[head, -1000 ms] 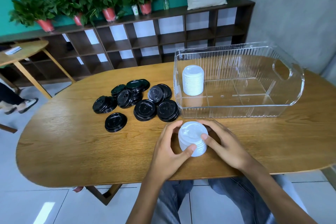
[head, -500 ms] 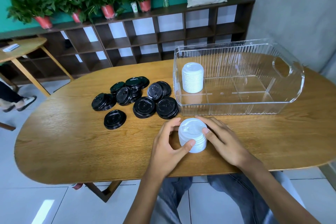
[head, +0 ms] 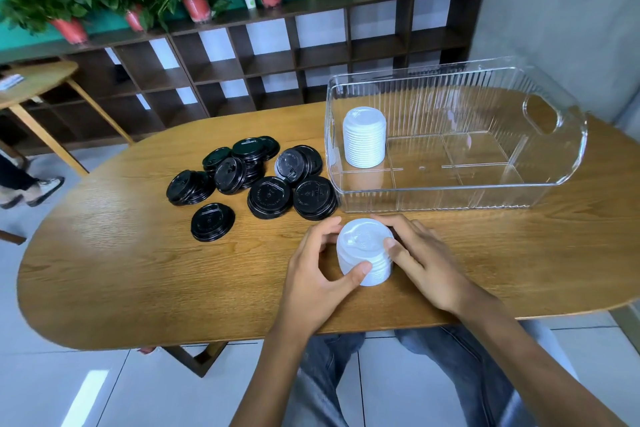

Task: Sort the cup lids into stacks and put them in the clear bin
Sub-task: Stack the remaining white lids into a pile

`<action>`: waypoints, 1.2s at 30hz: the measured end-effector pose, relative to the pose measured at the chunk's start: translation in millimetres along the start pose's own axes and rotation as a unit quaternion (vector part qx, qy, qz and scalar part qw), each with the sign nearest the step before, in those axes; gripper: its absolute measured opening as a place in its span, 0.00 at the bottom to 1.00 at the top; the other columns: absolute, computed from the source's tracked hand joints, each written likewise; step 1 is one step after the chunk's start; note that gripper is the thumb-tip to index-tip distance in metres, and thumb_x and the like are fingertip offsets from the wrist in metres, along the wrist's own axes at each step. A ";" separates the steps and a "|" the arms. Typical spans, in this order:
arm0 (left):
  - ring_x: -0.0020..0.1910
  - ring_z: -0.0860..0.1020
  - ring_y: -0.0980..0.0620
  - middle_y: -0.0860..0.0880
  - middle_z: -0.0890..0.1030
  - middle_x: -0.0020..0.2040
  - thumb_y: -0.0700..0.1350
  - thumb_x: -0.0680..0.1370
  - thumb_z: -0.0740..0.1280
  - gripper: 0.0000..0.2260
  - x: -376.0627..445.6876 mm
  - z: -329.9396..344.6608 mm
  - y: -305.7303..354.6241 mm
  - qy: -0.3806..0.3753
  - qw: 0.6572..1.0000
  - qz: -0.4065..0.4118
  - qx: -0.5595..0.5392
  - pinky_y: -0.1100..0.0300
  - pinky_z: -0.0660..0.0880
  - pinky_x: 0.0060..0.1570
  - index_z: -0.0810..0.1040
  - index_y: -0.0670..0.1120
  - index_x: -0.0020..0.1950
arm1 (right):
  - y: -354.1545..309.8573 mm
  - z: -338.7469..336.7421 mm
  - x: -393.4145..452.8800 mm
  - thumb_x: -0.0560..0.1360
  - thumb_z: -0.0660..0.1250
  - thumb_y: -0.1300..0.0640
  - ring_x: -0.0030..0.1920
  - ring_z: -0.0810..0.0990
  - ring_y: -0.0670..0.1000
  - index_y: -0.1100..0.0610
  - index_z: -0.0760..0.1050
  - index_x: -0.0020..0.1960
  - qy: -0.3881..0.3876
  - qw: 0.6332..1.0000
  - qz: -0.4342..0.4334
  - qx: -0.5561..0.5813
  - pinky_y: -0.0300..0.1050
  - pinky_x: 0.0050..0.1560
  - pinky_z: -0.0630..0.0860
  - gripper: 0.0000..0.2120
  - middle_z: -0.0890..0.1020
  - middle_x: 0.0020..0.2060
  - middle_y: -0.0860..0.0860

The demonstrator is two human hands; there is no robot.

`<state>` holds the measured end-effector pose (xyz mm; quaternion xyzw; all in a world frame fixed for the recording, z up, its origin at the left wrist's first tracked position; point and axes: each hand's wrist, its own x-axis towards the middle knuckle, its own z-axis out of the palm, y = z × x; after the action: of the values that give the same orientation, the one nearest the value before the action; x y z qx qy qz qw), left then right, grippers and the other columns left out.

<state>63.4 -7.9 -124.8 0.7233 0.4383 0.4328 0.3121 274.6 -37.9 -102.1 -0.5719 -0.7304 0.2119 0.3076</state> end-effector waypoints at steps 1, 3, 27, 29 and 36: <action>0.66 0.77 0.55 0.62 0.78 0.65 0.62 0.71 0.77 0.31 0.0 0.0 0.5 0.001 1.000 0.002 -0.001 0.66 0.73 0.64 0.70 0.64 0.71 | 0.2 0.3 -0.3 0.79 0.44 0.36 0.59 0.71 0.42 0.42 0.66 0.72 0.000 1.000 -0.004 -0.004 0.46 0.63 0.63 0.26 0.71 0.54 0.27; 0.66 0.77 0.55 0.62 0.78 0.65 0.65 0.71 0.76 0.31 -0.6 -0.3 1.8 0.001 1.000 0.004 0.001 0.65 0.73 0.64 0.70 0.65 0.71 | 0.6 0.7 -0.4 0.80 0.43 0.37 0.59 0.71 0.43 0.42 0.64 0.73 -0.002 1.000 -0.009 -0.008 0.47 0.64 0.63 0.26 0.71 0.55 0.28; 0.64 0.79 0.53 0.59 0.79 0.62 0.56 0.72 0.78 0.26 -1.9 -0.8 7.8 0.011 1.000 0.017 -0.008 0.63 0.77 0.60 0.76 0.56 0.68 | 3.4 5.0 1.5 0.80 0.38 0.34 0.56 0.70 0.43 0.43 0.62 0.76 0.003 0.999 -0.027 -0.037 0.45 0.60 0.63 0.31 0.74 0.60 0.36; 0.64 0.79 0.53 0.59 0.79 0.62 0.56 0.72 0.78 0.27 -2.0 -0.6 8.5 0.011 1.000 0.015 -0.014 0.63 0.77 0.60 0.76 0.55 0.68 | 3.6 5.1 1.5 0.80 0.38 0.33 0.57 0.70 0.43 0.43 0.62 0.76 0.005 0.999 -0.028 -0.038 0.45 0.60 0.62 0.31 0.74 0.61 0.36; 0.65 0.78 0.56 0.61 0.79 0.63 0.58 0.71 0.78 0.28 -2.9 -0.3 9.3 0.013 1.000 0.013 -0.021 0.68 0.75 0.60 0.76 0.53 0.69 | 4.2 5.8 1.5 0.81 0.40 0.35 0.57 0.70 0.43 0.43 0.63 0.75 0.008 0.999 -0.031 -0.043 0.44 0.59 0.62 0.29 0.73 0.59 0.34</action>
<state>65.9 -14.4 -117.9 0.7161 0.4239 0.4556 0.3162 273.3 -35.1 -108.7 -0.5636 -0.7536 0.1656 0.2950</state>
